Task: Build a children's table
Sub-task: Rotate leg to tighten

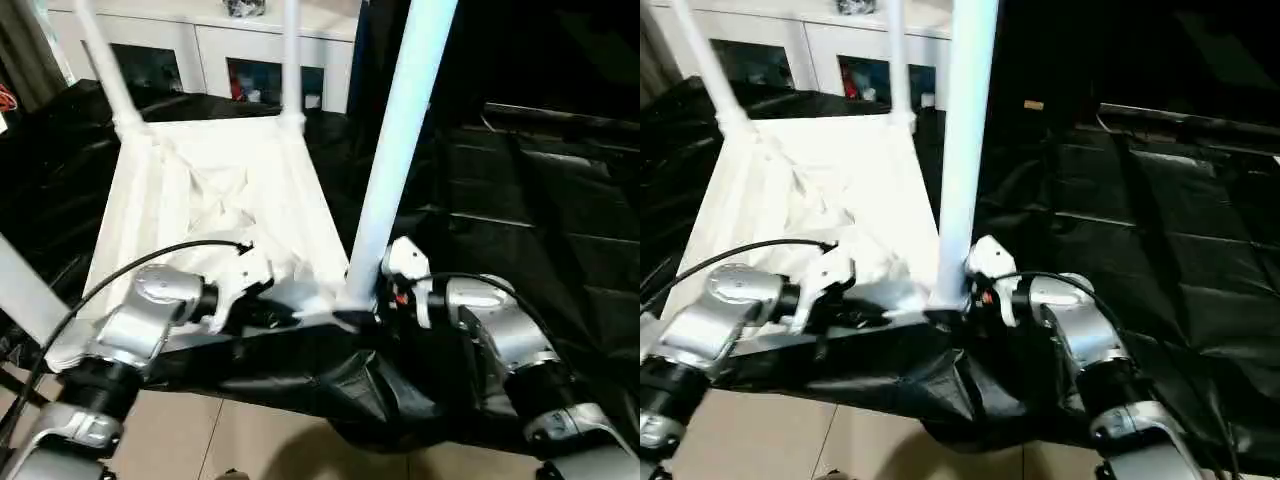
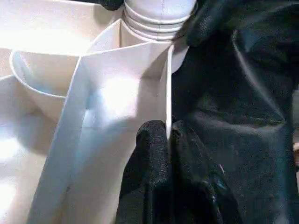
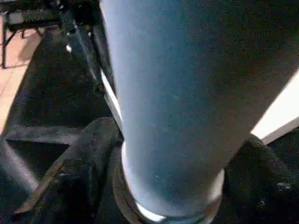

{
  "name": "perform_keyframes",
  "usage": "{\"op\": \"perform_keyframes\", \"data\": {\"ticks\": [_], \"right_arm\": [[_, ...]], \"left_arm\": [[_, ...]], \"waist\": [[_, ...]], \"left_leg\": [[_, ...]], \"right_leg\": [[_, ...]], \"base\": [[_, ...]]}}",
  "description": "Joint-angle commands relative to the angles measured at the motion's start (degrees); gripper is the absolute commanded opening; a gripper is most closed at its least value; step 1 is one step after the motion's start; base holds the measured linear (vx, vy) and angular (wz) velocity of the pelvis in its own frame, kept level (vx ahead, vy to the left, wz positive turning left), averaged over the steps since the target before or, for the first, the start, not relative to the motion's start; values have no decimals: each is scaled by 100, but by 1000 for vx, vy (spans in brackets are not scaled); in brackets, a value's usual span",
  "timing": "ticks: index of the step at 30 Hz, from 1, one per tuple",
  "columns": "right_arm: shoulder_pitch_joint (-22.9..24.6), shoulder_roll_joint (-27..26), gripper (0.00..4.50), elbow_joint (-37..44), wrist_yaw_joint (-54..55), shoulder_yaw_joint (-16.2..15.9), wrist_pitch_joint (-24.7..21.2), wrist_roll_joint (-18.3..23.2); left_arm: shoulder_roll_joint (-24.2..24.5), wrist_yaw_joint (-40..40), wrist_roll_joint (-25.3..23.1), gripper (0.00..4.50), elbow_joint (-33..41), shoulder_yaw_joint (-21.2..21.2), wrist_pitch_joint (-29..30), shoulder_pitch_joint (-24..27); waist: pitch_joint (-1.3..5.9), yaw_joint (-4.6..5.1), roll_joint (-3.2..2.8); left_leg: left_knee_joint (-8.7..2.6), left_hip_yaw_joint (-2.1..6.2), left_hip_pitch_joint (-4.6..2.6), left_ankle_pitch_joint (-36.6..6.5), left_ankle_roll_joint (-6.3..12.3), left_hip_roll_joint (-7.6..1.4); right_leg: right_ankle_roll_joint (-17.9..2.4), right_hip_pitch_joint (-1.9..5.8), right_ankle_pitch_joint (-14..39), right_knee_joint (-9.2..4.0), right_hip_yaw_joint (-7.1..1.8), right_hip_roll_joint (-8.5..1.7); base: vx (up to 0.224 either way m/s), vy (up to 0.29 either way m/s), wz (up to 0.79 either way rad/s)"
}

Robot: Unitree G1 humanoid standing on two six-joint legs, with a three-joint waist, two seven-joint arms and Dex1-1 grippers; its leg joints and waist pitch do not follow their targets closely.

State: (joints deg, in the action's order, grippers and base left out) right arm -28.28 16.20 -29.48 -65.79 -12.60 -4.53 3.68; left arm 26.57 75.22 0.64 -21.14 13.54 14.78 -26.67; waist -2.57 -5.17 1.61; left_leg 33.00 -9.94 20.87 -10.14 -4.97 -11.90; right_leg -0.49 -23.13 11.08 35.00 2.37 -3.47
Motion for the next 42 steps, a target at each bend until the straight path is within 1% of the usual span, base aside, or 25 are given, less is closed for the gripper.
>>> {"op": "perform_keyframes", "data": {"ticks": [1, 6, 8, 12, 15, 16, 17, 18, 20, 21, 23, 24, 26, 27, 29, 31, 32, 33, 34, 35, 36, 38, 39, 41, 42], "right_arm": [[104, -70, 309, 136, -225, -371, -58, -13], [179, -27, 274, 306, -349, -382, -140, 32], [193, -26, 269, 350, -384, -388, -172, 38], [240, -30, 266, 461, -379, -410, -233, 55], [273, -79, 265, 507, -241, -368, -253, 83], [270, -194, 265, 439, 61, -284, -216, 42], [227, -377, 265, 280, 515, -164, -210, -22], [227, -377, 265, 280, 515, -164, -210, -22], [102, -703, 265, -46, 1294, 24, -222, -126], [25, -898, 265, -237, 1713, 117, -228, -173], [-123, -1259, 265, -566, 2462, 242, -283, -263], [-180, -1432, 265, -685, 2812, 276, -321, -308], [-227, -1599, 265, -771, 3131, 311, -367, -339], [-280, -1771, 265, -858, 3434, 336, -396, -373], [-352, -2003, 265, -983, 3745, 361, -388, -436], [-395, -2146, 265, -1046, 3771, 353, -291, -463], [-395, -2146, 265, -1046, 3771, 353, -291, -463], [-414, -2209, 300, -1059, 3642, 390, -256, -383], [-416, -2213, 300, -1058, 3624, 395, -253, -372], [-424, -2173, 321, -1033, 3472, 399, -250, -327], [-438, -2135, 340, -1030, 3391, 406, -242, -304], [-455, -2026, 345, -988, 3254, 405, -190, -286], [-457, -1987, 371, -968, 3207, 398, -177, -285], [-447, -1816, 371, -878, 2950, 345, -134, -277], [-424, -1685, 371, -801, 2715, 298, -124, -255]], "left_arm": [[-155, 349, 287, 0, 293, 305, -55, 10], [-136, 428, 287, 0, 297, 343, -94, 29], [-147, 430, 291, 0, 291, 348, -93, 32], [-232, 312, 259, 0, 201, 334, -169, 40], [-362, 55, 225, 0, 104, 265, -156, 7], [-505, -258, 177, 0, -7, 192, -128, -61], [-664, -641, 95, 0, -140, 120, -69, -153], [-664, -641, 95, 0, -140, 120, -69, -153], [-894, -1190, -29, 0, -353, 27, 2, -311], [-1018, -1496, -105, 0, -484, -18, 29, -406], [-1243, -2009, -227, 0, -727, -81, 73, -581], [-1363, -2272, -278, 0, -832, -113, 105, -652], [-1471, -2469, -320, 0, -888, -123, 155, -697], [-1584, -2638, -350, 0, -918, -136, 218, -732], [-1709, -2774, -395, 0, -930, -132, 286, -766], [-1743, -2777, -437, 0, -912, -99, 272, -779], [-1743, -2777, -437, 0, -912, -99, 272, -779], [-1724, -2689, -432, 0, -890, -82, 217, -781], [-1720, -2673, -430, 0, -885, -79, 211, -780], [-1660, -2523, -404, 0, -840, -56, 129, -763], [-1621, -2416, -383, 0, -821, -43, 68, -753], [-1527, -2196, -344, 0, -761, -1, -3, -712], [-1502, -2124, -323, 0, -734, 9, -23, -692], [-1405, -1878, -273, 0, -646, 59, -102, -630], [-1342, -1692, -233, 0, -585, 96, -213, -584]], "waist": [[326, 1, -5], [317, 9, -9], [322, 13, -23], [335, 17, 1], [325, 9, 15], [322, 12, 78], [303, 0, 75], [288, 10, 64], [272, 22, 77], [244, 57, 63], [264, 48, 41], [259, 66, 59], [268, 52, 39], [272, 43, 3], [281, 58, 13], [297, 54, -24], [296, 60, -16], [307, 40, -69], [304, 51, -56], [304, 45, -86], [300, 52, -73], [302, 53, -110], [301, 60, -99], [301, 67, -93], [314, 80, -92]], "left_leg": [[-357, -22, -67, -942, 281, -136], [-372, -12, -76, -1112, 189, -138], [-366, -13, -79, -1083, 183, -138], [-350, -18, -67, -930, 229, -132], [-349, -22, -73, -948, 239, -132], [-353, -25, -64, -977, 247, -130], [-365, -19, -70, -1017, 229, -133], [-368, -23, -74, -1083, 202, -129], [-388, -9, -75, -1278, 83, -118], [-412, 19, -104, -1561, -67, -104], [-403, 25, -129, -1596, -99, -99], [-410, 23, -119, -1576, -91, -95], [-414, 27, -123, -1555, -98, -100], [-415, 33, -121, -1538, -108, -96], [-430, 41, -98, -1521, -122, -98], [-425, 32, -94, -1478, -94, -101], [-427, 34, -85, -1468, -88, -98], [-422, 34, -88, -1421, -71, -99], [-425, 27, -87, -1427, -64, -101], [-426, 32, -83, -1443, -65, -94], [-427, 24, -87, -1477, -62, -96], [-429, 34, -90, -1562, -65, -94], [-430, 29, -85, -1574, -64, -95], [-437, 37, -79, -1565, -60, -99], [-427, 38, -69, -1503, -19, -108]], "right_leg": [[-1328, 282, 550, -340, -217, -381], [-1272, 272, 837, -367, -223, -387], [-1271, 272, 791, -360, -226, -380], [-1308, 290, 540, -334, -223, -373], [-1299, 282, 611, -347, -224, -376], [-1266, 287, 729, -356, -219, -377], [-1223, 271, 907, -377, -223, -391], [-1200, 251, 1066, -396, -228, -394], [-1041, 249, 1641, -440, -228, -412], [-853, 219, 2312, -515, -223, -423], [-760, 209, 2510, -540, -232, -442], [-712, 199, 2545, -553, -238, -432], [-676, 192, 2467, -557, -237, -425], [-684, 196, 2419, -547, -237, -428], [-715, 212, 2233, -525, -228, -411], [-760, 210, 1918, -506, -237, -404], [-780, 220, 1852, -494, -235, -402], [-831, 227, 1645, -473, -237, -404], [-850, 228, 1583, -479, -237, -395], [-883, 239, 1524, -468, -236, -393], [-886, 232, 1541, -480, -235, -390], [-894, 238, 1629, -486, -238, -399], [-894, 238, 1627, -491, -239, -394], [-915, 248, 1593, -486, -237, -397], [-976, 266, 1385, -461, -234, -392]], "base": [[0, 0, 0], [0, 0, 0], [0, 0, 0], [0, 0, 0], [0, 0, 0], [0, 0, 0], [0, 0, 0], [0, 0, 0], [0, 0, 0], [0, 0, 0], [0, 0, 0], [0, 0, 0], [0, 0, 0], [0, 0, 0], [0, 0, 0], [0, 0, 0], [0, 0, 0], [0, 0, 0], [0, 0, 0], [0, 0, 0], [0, 0, 0], [0, 0, 0], [0, 0, 0], [0, 0, 0], [0, 0, 0]]}}
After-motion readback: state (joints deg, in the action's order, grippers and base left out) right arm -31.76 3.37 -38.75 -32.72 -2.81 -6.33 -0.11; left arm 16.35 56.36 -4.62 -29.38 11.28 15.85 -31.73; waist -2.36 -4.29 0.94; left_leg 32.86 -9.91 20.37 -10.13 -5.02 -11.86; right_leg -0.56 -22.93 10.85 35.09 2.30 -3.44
